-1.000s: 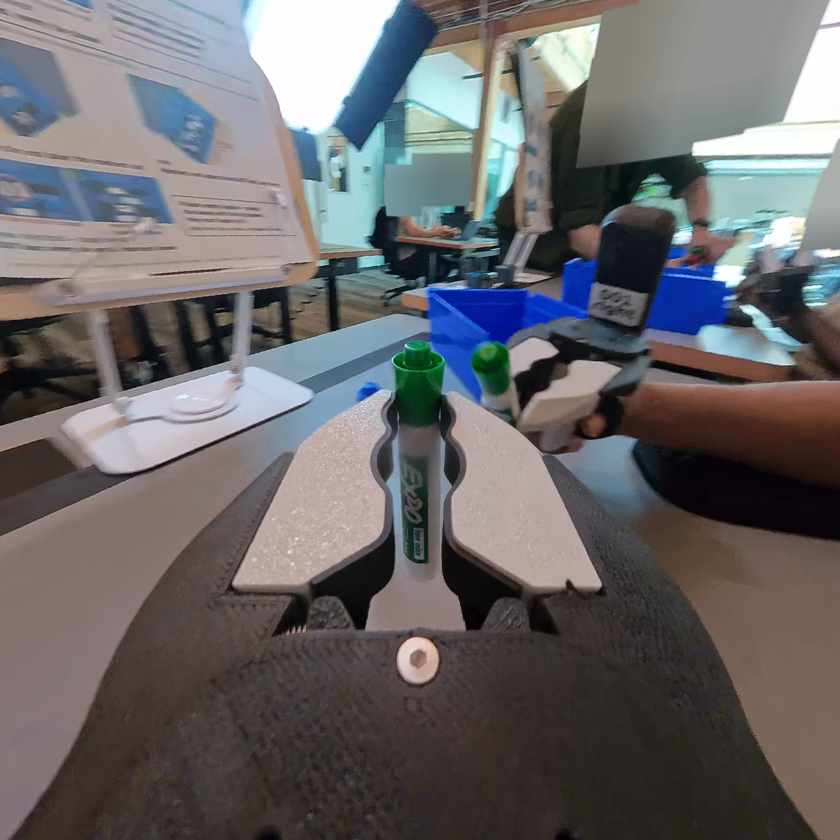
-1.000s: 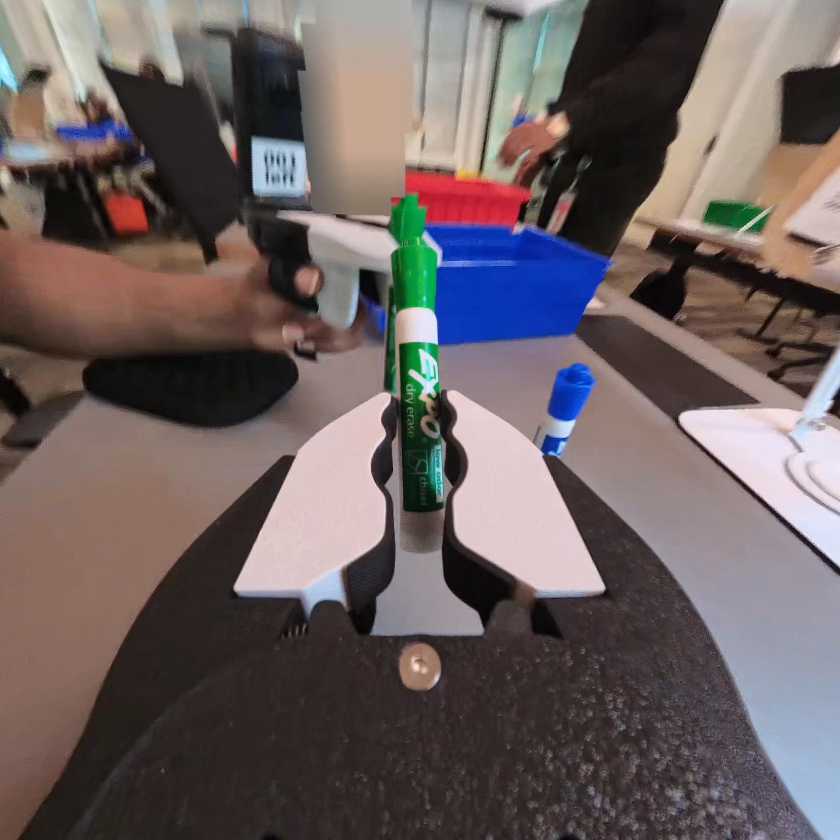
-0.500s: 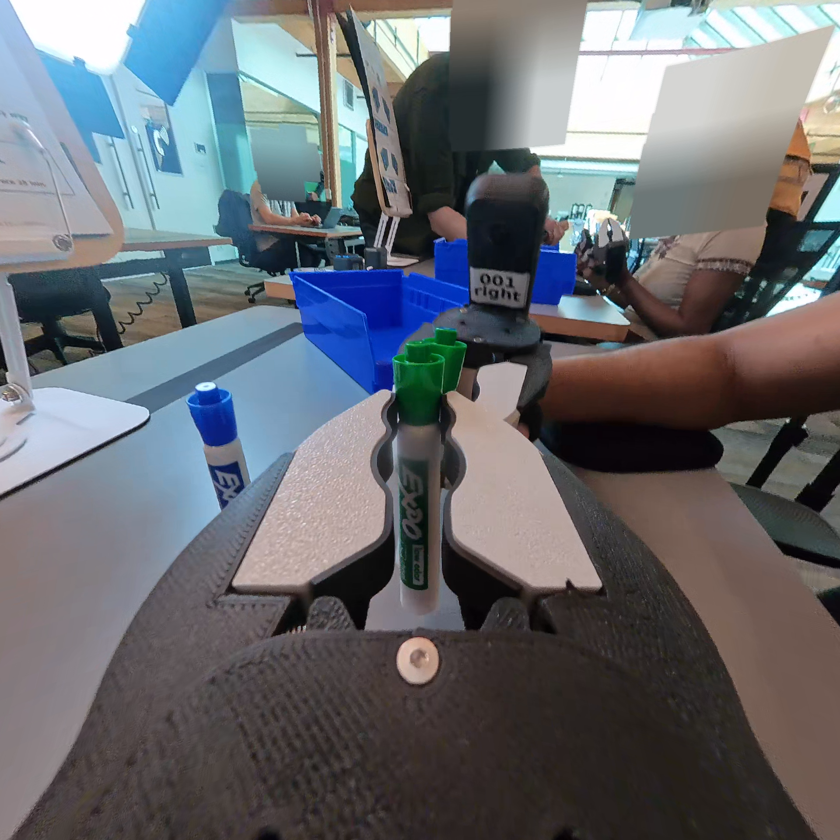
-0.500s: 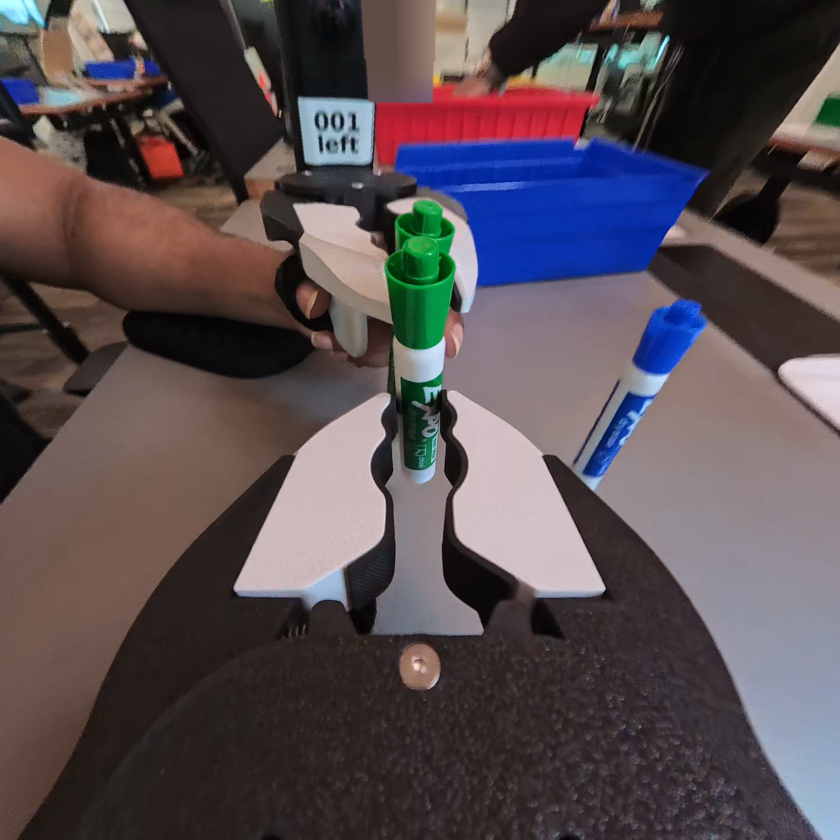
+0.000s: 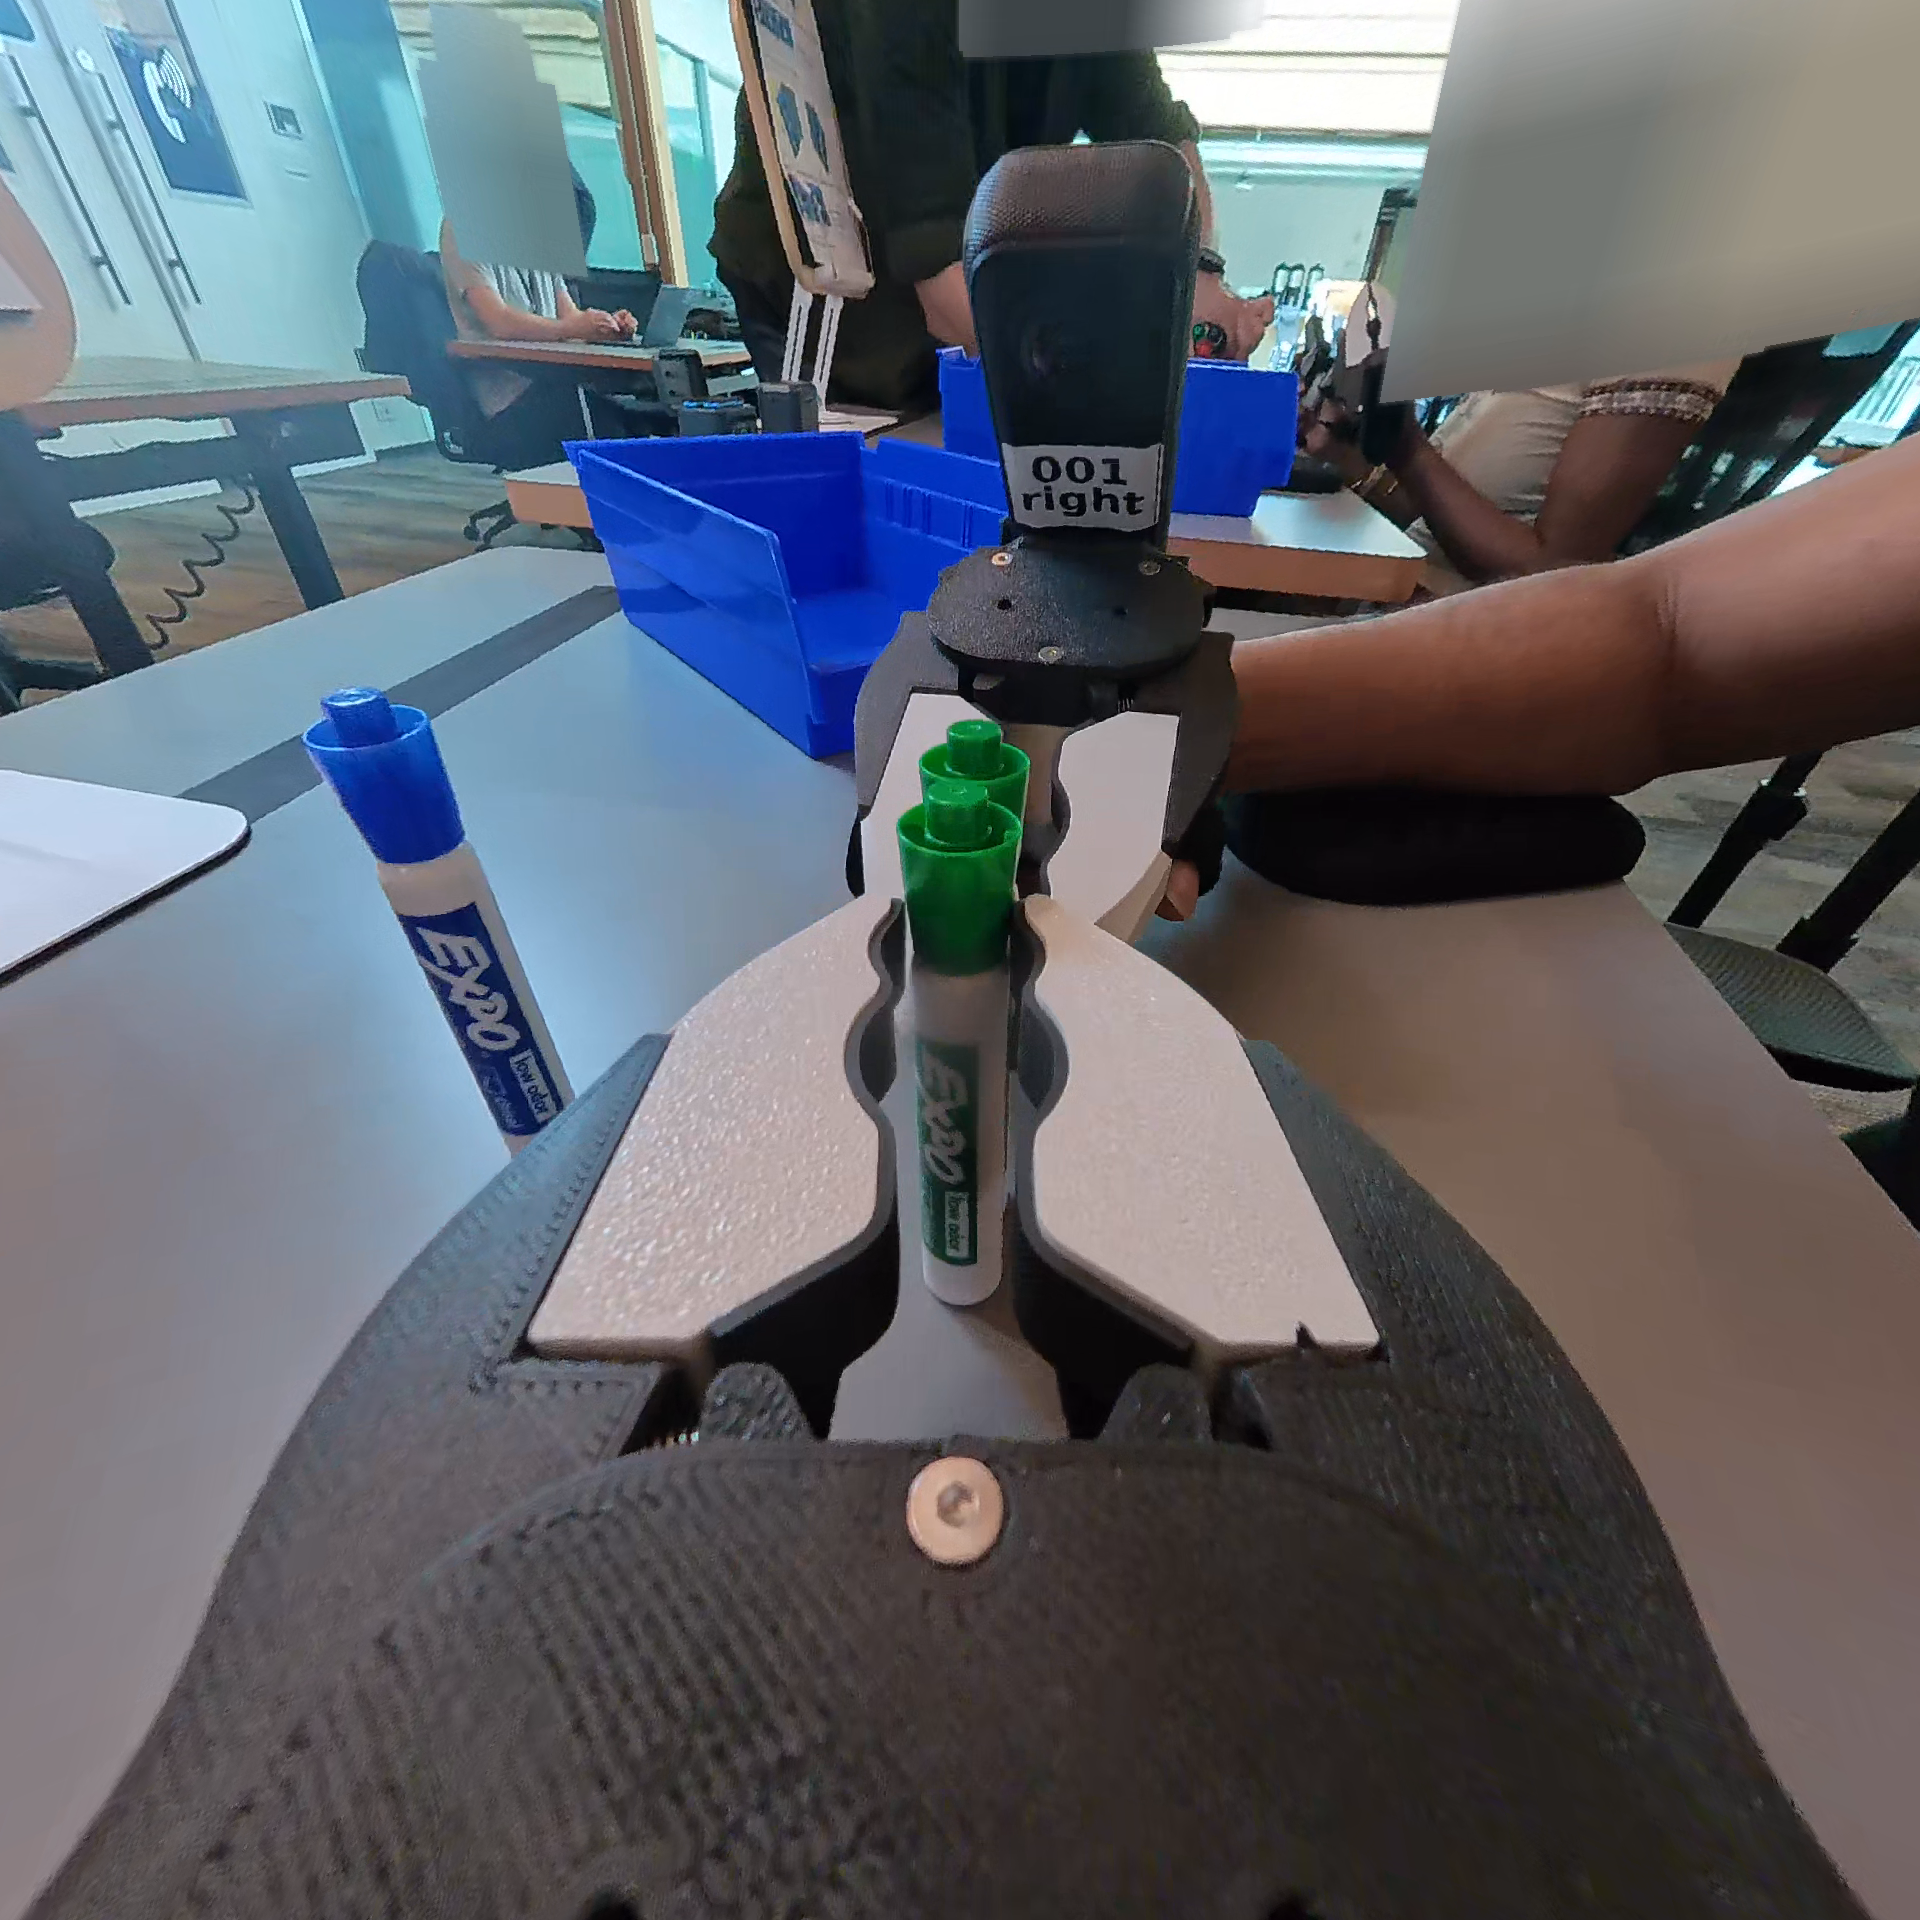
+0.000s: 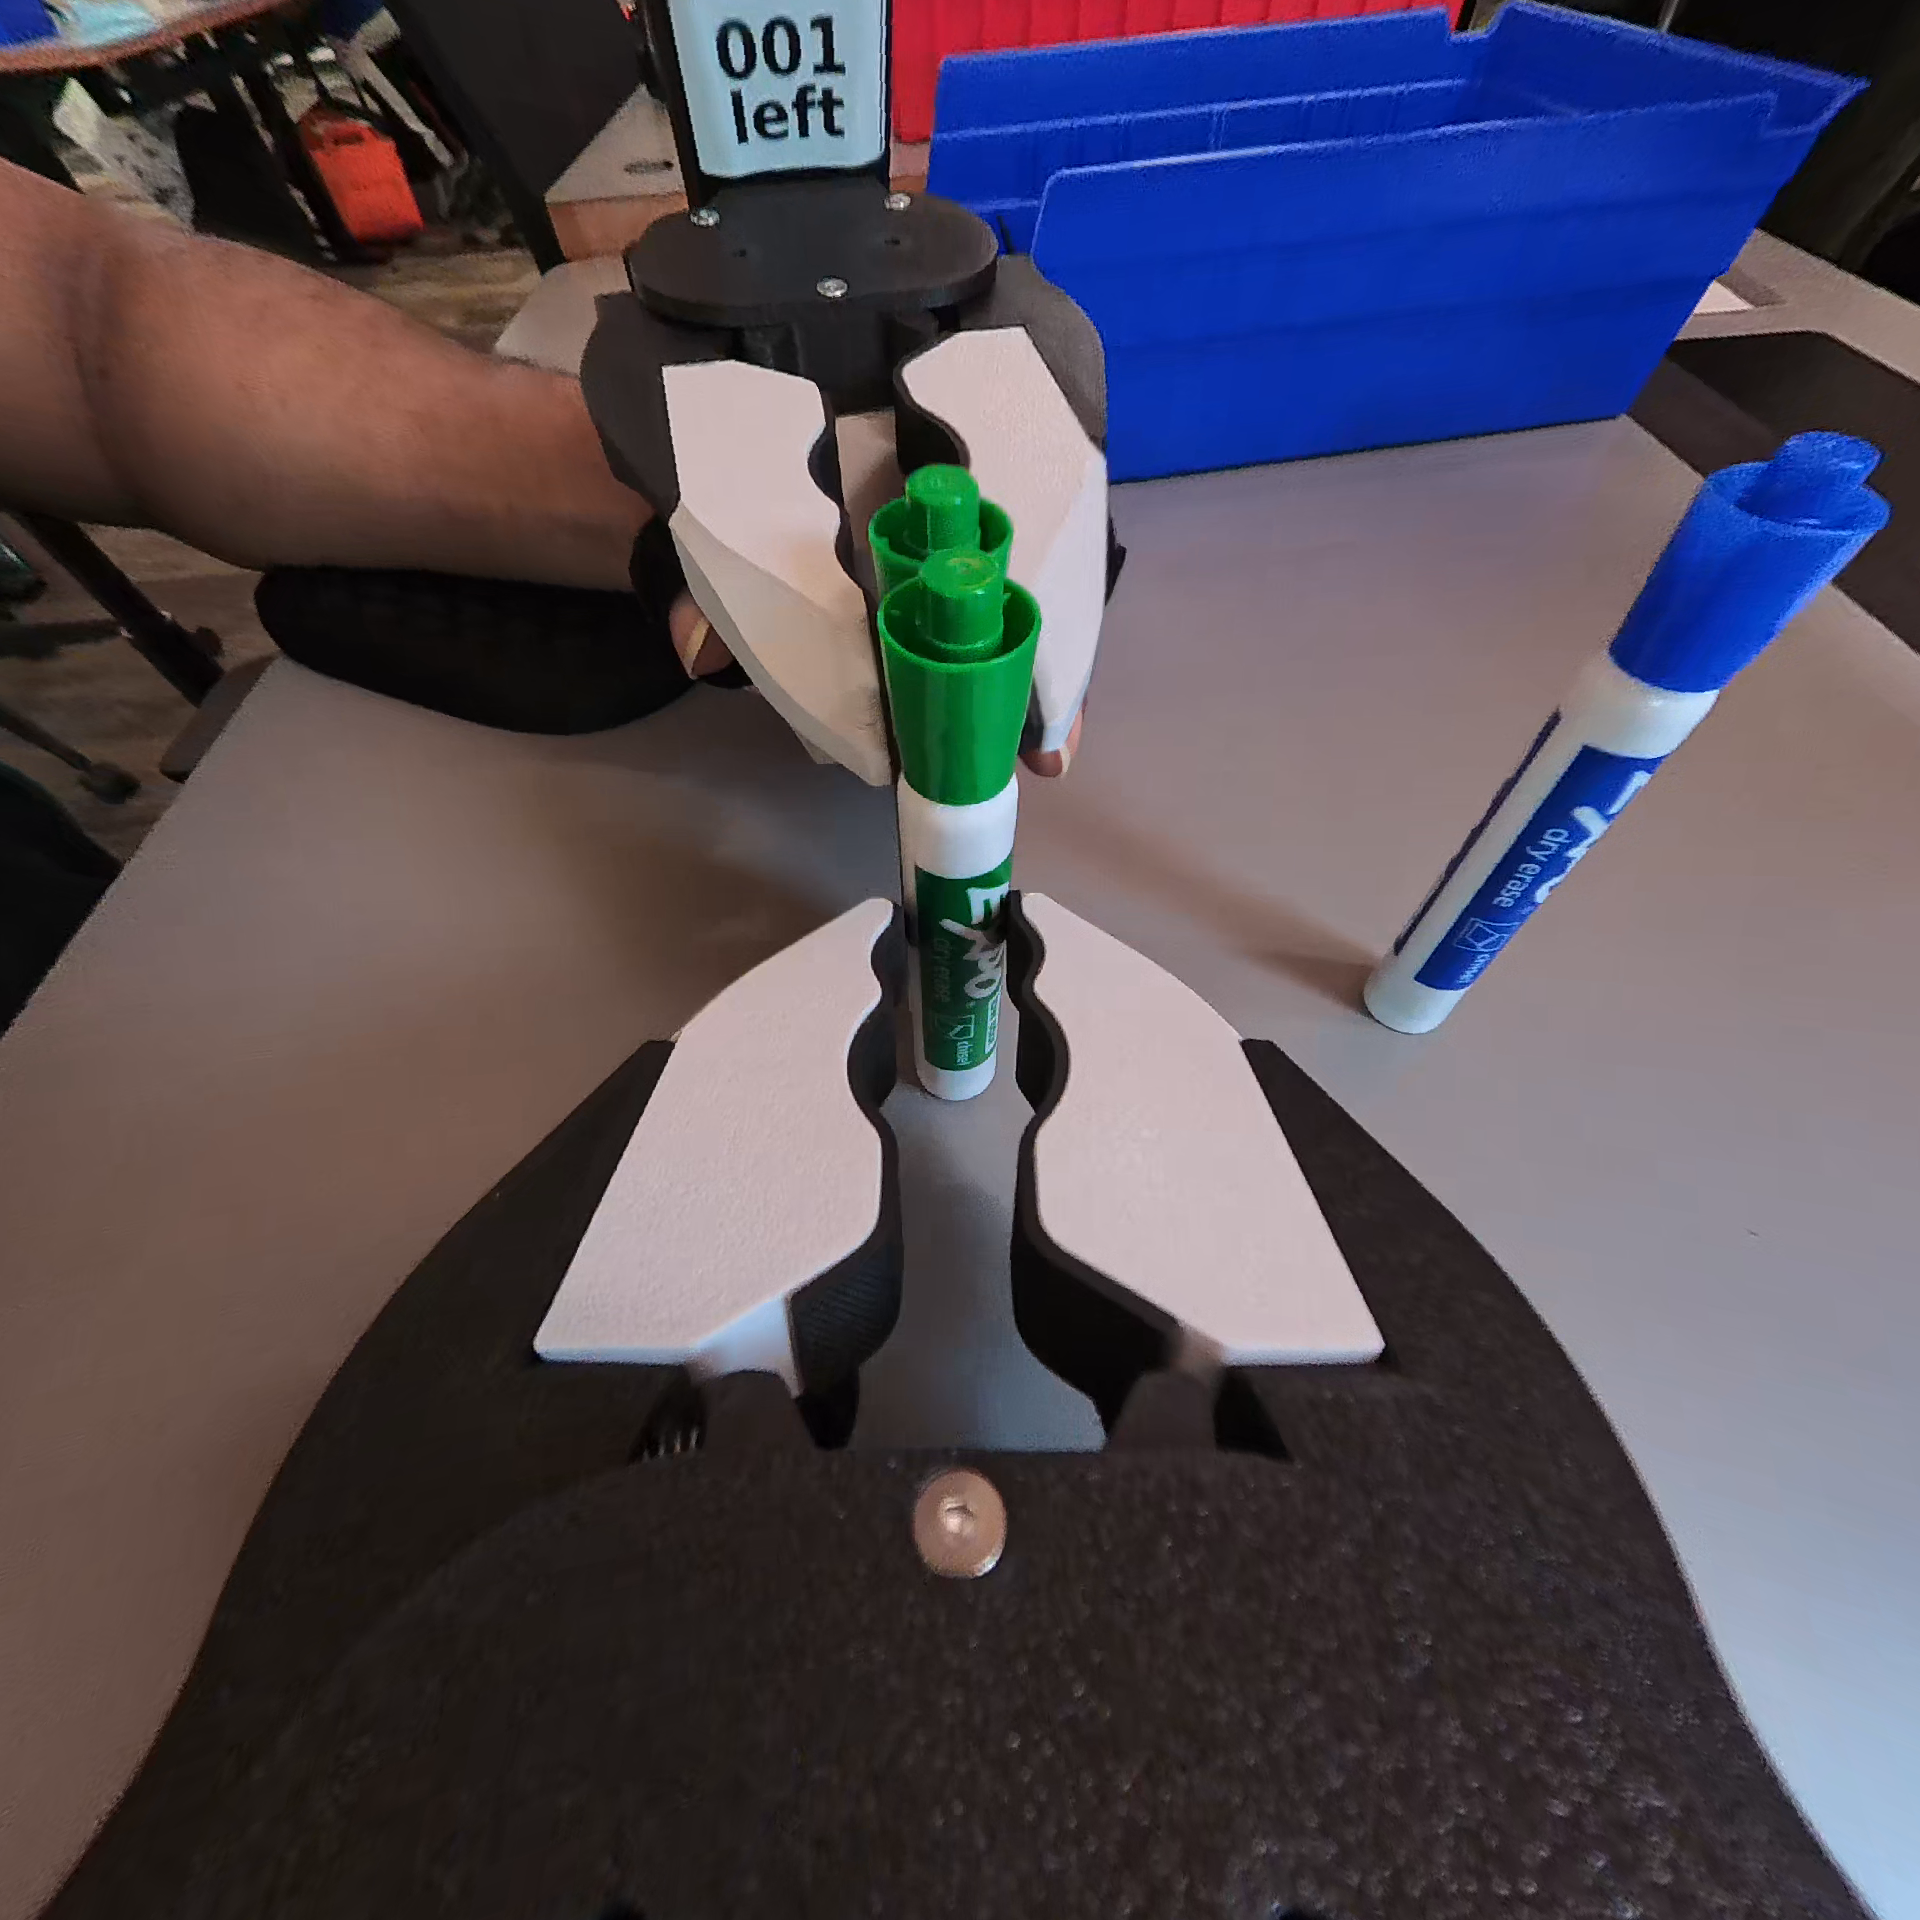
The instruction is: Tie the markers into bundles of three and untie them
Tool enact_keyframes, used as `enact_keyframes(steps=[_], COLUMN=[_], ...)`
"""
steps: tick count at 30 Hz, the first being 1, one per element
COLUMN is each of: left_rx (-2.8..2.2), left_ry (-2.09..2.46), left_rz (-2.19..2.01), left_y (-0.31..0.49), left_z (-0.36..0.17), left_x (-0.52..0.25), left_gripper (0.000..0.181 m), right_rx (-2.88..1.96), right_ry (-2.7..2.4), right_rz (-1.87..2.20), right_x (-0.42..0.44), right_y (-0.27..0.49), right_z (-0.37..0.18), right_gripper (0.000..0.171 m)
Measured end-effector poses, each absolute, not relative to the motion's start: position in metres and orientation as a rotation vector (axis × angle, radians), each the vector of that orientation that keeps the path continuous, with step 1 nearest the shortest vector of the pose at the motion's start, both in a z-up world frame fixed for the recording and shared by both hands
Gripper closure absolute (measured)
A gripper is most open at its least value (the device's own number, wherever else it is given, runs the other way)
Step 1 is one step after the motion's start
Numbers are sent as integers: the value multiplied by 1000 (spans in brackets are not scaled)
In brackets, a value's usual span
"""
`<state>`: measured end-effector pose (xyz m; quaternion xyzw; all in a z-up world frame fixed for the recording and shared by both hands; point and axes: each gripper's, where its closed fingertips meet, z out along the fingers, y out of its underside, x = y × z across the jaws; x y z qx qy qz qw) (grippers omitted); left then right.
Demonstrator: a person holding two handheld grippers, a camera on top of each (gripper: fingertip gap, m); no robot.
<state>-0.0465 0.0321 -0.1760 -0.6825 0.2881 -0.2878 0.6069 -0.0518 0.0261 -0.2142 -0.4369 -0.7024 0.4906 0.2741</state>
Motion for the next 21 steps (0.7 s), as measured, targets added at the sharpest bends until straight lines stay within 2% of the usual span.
enact_keyframes(steps=[14, 21], left_rx=[-1601, -1588], left_ry=[677, 695], left_rz=[-653, -670], left_y=[29, 24], left_z=[-176, -173], left_x=[-50, -44], left_gripper=[155, 142], right_rx=[-1153, -1136], right_ry=[-1891, -1896], right_rz=[1292, 1278], right_x=[-52, -53], right_y=[24, 22], right_z=[-215, -216], right_gripper=[151, 148])
